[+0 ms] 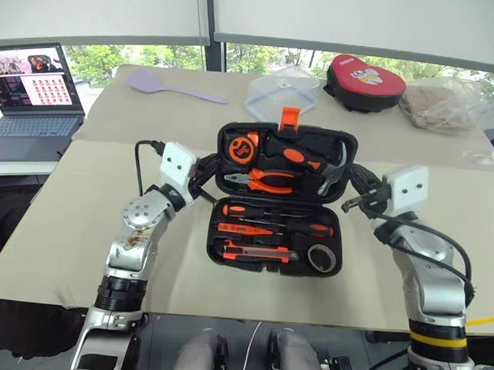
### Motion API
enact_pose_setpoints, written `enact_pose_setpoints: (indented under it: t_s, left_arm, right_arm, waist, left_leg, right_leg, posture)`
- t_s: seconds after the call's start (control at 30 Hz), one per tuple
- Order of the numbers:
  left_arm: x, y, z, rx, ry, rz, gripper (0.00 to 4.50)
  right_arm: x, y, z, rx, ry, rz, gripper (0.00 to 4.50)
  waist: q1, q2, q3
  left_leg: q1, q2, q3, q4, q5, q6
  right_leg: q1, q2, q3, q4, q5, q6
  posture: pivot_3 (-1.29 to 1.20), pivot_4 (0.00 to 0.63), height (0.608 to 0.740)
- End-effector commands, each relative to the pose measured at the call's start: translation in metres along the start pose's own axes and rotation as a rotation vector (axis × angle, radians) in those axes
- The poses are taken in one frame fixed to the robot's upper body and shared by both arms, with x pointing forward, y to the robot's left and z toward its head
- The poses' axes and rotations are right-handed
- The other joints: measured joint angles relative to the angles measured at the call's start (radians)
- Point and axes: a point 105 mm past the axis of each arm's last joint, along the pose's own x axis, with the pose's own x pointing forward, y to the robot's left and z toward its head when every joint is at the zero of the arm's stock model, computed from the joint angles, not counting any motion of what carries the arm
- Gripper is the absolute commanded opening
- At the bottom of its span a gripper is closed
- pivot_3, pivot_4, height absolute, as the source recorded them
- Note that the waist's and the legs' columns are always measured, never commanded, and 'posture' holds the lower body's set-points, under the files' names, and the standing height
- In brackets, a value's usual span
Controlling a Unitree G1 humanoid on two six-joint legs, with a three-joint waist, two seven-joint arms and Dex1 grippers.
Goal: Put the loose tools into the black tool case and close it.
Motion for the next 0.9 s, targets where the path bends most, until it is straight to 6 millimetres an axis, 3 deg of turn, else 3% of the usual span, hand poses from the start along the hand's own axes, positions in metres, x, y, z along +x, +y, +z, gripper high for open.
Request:
enact_pose_setpoints:
  t_s: [0.03,0.1,0.13,0.27,0.43,0.53,0.57,0.6,0.8,0.9]
  left_arm:
    - [-0.017,0.014,0.022,0.065,-0.067,0.069,0.00]
    - [-0.026,0.014,0.020,0.048,-0.048,0.079,0.00]
    - [-0.031,0.013,0.019,0.038,-0.039,0.078,0.36]
    - [-0.055,0.005,0.015,0.005,0.012,0.058,1.66]
    - [-0.104,-0.005,-0.005,-0.004,0.149,0.043,3.47]
    - [-0.138,-0.001,-0.021,-0.025,0.265,0.064,4.48]
    - [-0.138,0.002,-0.024,-0.048,0.281,0.076,4.50]
    - [-0.135,0.004,-0.025,-0.073,0.281,0.087,4.50]
    - [-0.084,0.020,-0.022,-0.303,0.287,0.081,4.50]
    - [-0.058,0.026,-0.022,-0.385,0.323,0.054,4.50]
  right_arm:
    - [-0.018,0.000,0.023,-0.104,-0.090,0.011,0.01]
    - [-0.025,0.002,0.023,-0.094,-0.082,0.022,0.01]
    - [-0.030,0.004,0.025,-0.079,-0.082,0.031,0.00]
    - [-0.058,0.028,0.036,-0.164,-0.110,0.166,1.27]
    - [-0.105,0.057,0.022,-0.146,0.001,0.333,3.02]
    - [-0.125,0.049,0.012,-0.103,0.101,0.324,3.98]
    - [-0.123,0.044,0.009,-0.079,0.126,0.297,4.35]
    - [-0.119,0.039,0.007,-0.059,0.142,0.272,4.44]
    - [-0.062,-0.004,-0.002,0.147,0.203,0.090,4.44]
    - [-0.036,-0.016,-0.005,0.229,0.241,0.057,4.44]
  waist:
    - [0.001,0.000,0.000]
    - [0.000,0.000,0.000]
    - [0.001,0.000,0.000]
    - [0.001,0.000,0.000]
    - [0.009,-0.001,-0.001]
    - [0.013,-0.001,-0.001]
    - [0.015,-0.001,-0.001]
    - [0.018,-0.002,-0.002]
    - [0.031,-0.004,-0.002]
    - [0.029,-0.005,-0.003]
  left_leg:
    - [0.000,0.000,0.000,0.000,0.000,0.000]
    - [0.001,0.000,0.000,0.000,0.000,0.000]
    - [0.003,0.000,0.000,0.000,0.000,0.000]
    - [0.008,0.002,0.000,-0.001,0.000,0.000]
    - [0.018,0.005,-0.002,-0.001,-0.004,-0.002]
    - [0.019,0.005,-0.002,-0.001,-0.009,-0.007]
    - [0.021,0.007,-0.002,-0.001,-0.010,-0.007]
    - [0.021,0.007,-0.002,0.000,-0.011,-0.008]
    - [0.023,0.009,-0.002,0.002,-0.011,-0.007]
    - [0.020,0.008,-0.001,0.002,-0.004,-0.009]
  right_leg:
    - [0.000,0.000,0.000,0.000,0.000,0.000]
    - [0.001,0.000,0.001,0.000,0.000,0.000]
    - [0.002,0.000,0.001,-0.001,0.000,0.000]
    - [0.005,-0.001,0.003,-0.001,-0.002,0.000]
    - [0.017,-0.001,0.003,-0.001,-0.005,-0.002]
    - [0.016,-0.002,0.005,-0.001,-0.005,-0.002]
    - [0.017,-0.002,0.005,-0.001,-0.005,-0.003]
    - [0.017,-0.002,0.005,-0.001,-0.006,-0.003]
    - [0.016,-0.003,0.005,-0.002,-0.004,-0.006]
    - [0.016,0.001,0.005,0.000,0.003,-0.010]
  posture:
    - [0.00,0.150,0.731]
    - [0.00,0.150,0.731]
    - [0.00,0.150,0.731]
    - [0.00,0.150,0.731]
    - [0.00,0.150,0.731]
    - [0.00,0.150,0.731]
    - [0.00,0.150,0.731]
    - [0.00,0.150,0.731]
    - [0.00,0.150,0.731]
    - [0.00,0.150,0.731]
